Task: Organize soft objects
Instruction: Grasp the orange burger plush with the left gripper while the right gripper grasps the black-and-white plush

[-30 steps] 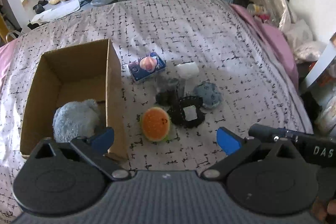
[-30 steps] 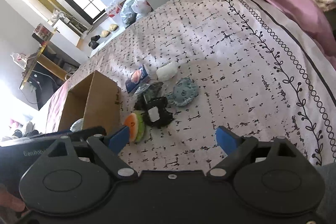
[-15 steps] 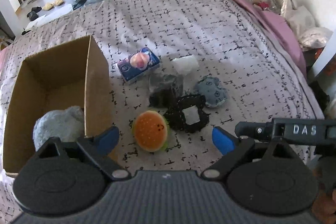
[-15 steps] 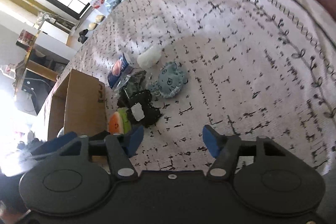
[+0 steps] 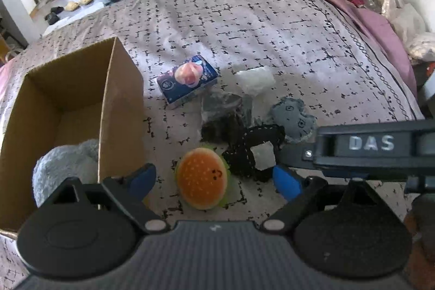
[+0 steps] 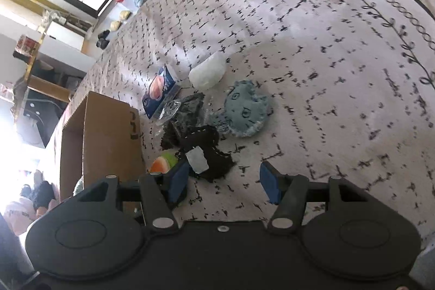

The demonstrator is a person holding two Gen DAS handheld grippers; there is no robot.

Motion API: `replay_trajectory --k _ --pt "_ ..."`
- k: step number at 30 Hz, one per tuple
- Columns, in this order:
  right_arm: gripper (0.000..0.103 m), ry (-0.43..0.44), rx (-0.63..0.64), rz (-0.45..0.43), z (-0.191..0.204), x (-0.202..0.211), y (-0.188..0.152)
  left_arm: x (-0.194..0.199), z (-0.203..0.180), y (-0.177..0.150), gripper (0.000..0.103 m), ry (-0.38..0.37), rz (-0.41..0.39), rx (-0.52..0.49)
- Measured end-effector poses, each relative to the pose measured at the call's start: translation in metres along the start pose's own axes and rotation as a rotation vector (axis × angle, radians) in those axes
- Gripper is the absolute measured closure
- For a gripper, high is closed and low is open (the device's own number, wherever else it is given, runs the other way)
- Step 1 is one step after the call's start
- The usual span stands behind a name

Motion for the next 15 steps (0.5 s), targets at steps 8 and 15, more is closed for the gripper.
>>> replay_trajectory --k 8,15 --pt "0.044 -0.020 0.107 0.052 0.018 -0.015 0.011 -0.001 -0.011 -0.011 0.015 0.032 -0.023 0.007" --pt "0.045 -0.037 0.171 0.104 0.020 -0.032 0.013 0.004 -0.011 -0.018 0.021 0.048 -0.090 0.062"
Point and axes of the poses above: each gripper's, at about its wrist camera, not at the fingertips, and x roughly against the way its jaws point, z to its left, y to its top, the point moved 5 cm from there along -x, roughly the way its jaws point, and after that the axes turned 3 degrees about y, right-handed, at the moved point
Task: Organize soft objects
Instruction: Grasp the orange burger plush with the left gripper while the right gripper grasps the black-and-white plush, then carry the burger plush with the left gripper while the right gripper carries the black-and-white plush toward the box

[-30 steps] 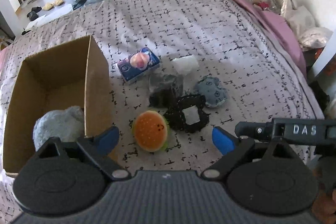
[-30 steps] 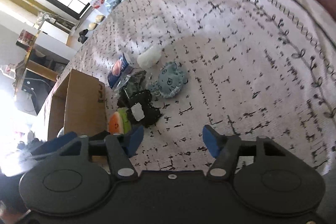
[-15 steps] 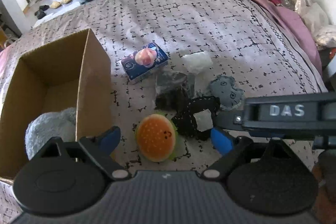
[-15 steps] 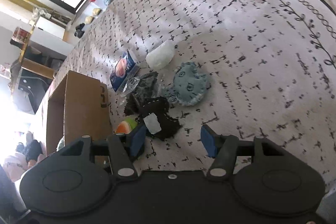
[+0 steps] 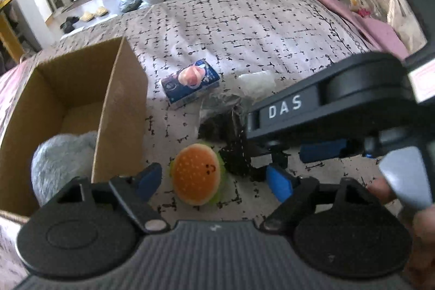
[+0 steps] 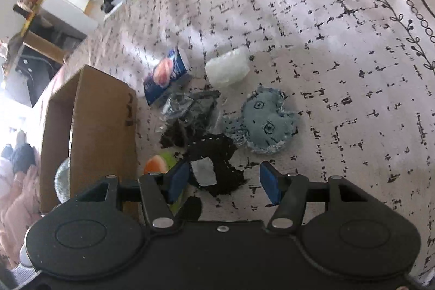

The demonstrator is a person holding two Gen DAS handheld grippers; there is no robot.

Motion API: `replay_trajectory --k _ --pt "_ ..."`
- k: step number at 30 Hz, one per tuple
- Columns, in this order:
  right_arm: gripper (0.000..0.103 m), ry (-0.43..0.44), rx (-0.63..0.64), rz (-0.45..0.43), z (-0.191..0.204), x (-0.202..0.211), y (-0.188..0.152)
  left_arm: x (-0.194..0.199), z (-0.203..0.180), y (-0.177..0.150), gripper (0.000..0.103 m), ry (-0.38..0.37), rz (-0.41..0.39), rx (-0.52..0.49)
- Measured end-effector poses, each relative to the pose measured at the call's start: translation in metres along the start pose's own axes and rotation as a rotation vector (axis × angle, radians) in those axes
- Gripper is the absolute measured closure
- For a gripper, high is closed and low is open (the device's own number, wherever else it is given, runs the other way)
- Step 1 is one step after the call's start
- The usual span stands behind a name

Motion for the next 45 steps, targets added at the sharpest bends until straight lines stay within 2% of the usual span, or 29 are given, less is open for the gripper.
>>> replay_trajectory --k 2,3,7,14,22,23,25,26,29,36,41,45 --pt "0.056 0.000 0.025 0.010 0.001 -0.005 -0.001 0.003 0.001 0.001 0.023 -0.009 -0.010 0.023" --pt "0.067 0.005 0.031 0.015 0.001 -0.007 -0.001 0.004 0.002 0.001 0.024 -0.009 -0.012 0.023" --pt "0.077 0.008 0.060 -0.010 0.001 -0.001 -0.001 0.006 -0.001 0.003 0.031 -0.031 -0.019 0.027" --pt "0.077 -0.045 0.049 -0.054 -0.010 0.016 -0.003 -0.006 -0.004 0.003 0.031 -0.010 0.017 0.036" --pt "0.077 -0.045 0.014 -0.079 -0.020 0.030 -0.011 -0.026 -0.006 0.001 0.031 0.063 0.063 0.002" --pt "0.077 -0.048 0.011 -0.077 -0.021 0.031 -0.012 -0.029 -0.005 0.002 0.035 0.065 0.070 0.011" --pt "0.077 -0.062 0.011 -0.076 -0.023 0.033 -0.015 -0.033 -0.001 0.004 0.050 0.073 0.089 0.036" --pt "0.077 -0.071 0.009 -0.078 -0.025 0.034 -0.016 -0.035 0.000 0.004 0.064 0.077 0.098 0.038" --pt "0.077 -0.078 -0.001 -0.085 -0.029 0.039 -0.020 -0.038 0.003 0.004 0.073 0.060 0.103 0.045" --pt "0.077 -0.089 -0.007 -0.101 -0.031 0.046 -0.023 -0.033 0.001 0.005 0.079 0.007 0.097 0.021" --pt "0.077 -0.100 -0.009 -0.112 -0.030 0.052 -0.027 -0.025 0.000 0.008 0.080 -0.005 0.074 -0.016" --pt "0.077 -0.120 -0.011 -0.111 -0.028 0.057 -0.029 -0.019 0.003 0.009 0.080 -0.022 0.092 -0.029"
Point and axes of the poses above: each gripper's, at about its wrist camera, not at the fingertips, and x roughly against the way its jaws point, z to its left, y to its top, the point moved 5 cm from there along -x, roughly the way its jaws point, and after that the axes turned 3 degrees about y, right-handed, at the moved point
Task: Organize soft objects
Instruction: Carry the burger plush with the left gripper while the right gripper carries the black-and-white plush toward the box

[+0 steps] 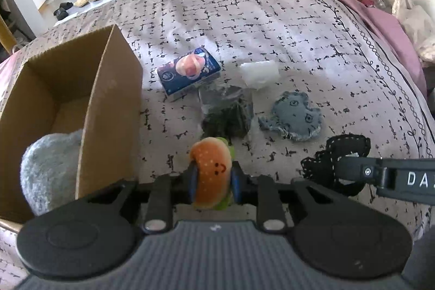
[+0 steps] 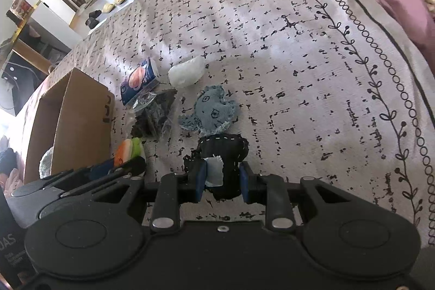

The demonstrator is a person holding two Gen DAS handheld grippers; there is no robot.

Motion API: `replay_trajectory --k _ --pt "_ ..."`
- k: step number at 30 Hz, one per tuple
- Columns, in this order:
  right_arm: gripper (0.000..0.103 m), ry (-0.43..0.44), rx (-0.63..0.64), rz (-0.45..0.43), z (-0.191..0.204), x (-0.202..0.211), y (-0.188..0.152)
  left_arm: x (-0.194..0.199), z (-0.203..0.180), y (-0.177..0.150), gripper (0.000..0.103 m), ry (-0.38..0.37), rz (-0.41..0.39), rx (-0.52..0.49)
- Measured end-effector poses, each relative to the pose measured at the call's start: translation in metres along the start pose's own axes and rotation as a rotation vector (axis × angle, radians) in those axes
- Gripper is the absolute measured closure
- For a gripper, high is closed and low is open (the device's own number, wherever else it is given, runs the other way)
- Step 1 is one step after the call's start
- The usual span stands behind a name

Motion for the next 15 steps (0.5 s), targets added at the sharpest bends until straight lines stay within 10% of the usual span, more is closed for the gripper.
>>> replay_trajectory --k 15 --pt "0.077 -0.142 0.091 -0.078 0.024 0.031 0.007 0.041 0.020 0.024 0.080 -0.083 -0.015 0.009"
Point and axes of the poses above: each gripper's, at about its wrist camera, not at the fingertips, and x roughly against the way its jaws point, z to its left, y to its top, the point moved 5 cm from there along -x, roughly the way its jaws point, and after that the axes turned 3 degrees about y, right-handed, at the moved point
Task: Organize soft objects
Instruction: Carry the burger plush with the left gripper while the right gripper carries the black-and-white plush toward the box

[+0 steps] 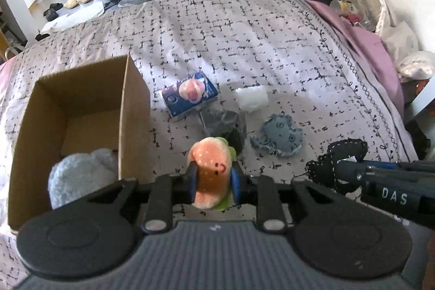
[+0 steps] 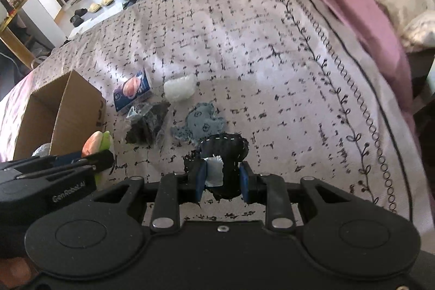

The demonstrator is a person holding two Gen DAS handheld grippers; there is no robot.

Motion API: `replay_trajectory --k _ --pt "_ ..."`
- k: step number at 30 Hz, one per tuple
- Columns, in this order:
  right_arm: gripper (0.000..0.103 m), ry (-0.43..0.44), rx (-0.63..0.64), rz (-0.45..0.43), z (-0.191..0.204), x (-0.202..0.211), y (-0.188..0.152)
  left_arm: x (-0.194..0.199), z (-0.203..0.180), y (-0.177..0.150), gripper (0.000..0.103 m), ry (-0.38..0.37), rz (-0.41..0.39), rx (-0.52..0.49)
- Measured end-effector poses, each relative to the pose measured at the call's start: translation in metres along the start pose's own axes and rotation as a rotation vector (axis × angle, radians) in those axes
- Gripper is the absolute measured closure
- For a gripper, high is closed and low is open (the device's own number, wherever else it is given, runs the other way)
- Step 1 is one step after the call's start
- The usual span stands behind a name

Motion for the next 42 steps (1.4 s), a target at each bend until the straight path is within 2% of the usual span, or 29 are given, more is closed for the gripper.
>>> replay_trajectory --k 7,11,19,23,42 --pt "0.077 -0.005 0.024 -0.045 0.017 0.016 0.010 0.015 0.012 0.019 0.080 -0.054 -0.008 -0.007" --pt "0.077 -0.006 0.047 -0.075 0.030 0.026 0.016 0.027 0.018 0.027 0.080 -0.054 -0.037 -0.030" --pt "0.077 0.001 0.060 -0.125 0.053 0.039 0.024 0.044 0.047 0.039 0.080 -0.056 -0.060 -0.006" --pt "0.077 0.013 0.088 -0.133 0.068 0.040 0.028 0.049 0.063 0.040 0.080 -0.071 -0.062 0.017" --pt "0.077 0.066 0.185 -0.164 0.139 0.034 0.027 0.037 0.144 0.012 0.080 -0.036 -0.016 0.136"
Point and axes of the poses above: each gripper's, at about its wrist camera, not at the fingertips, and x roughly against the way its jaws point, z to its left, y to its top, the point moved 5 cm from there along -x, roughly the way its jaws point, and after that the axes turned 3 degrees about y, right-handed, at the moved point
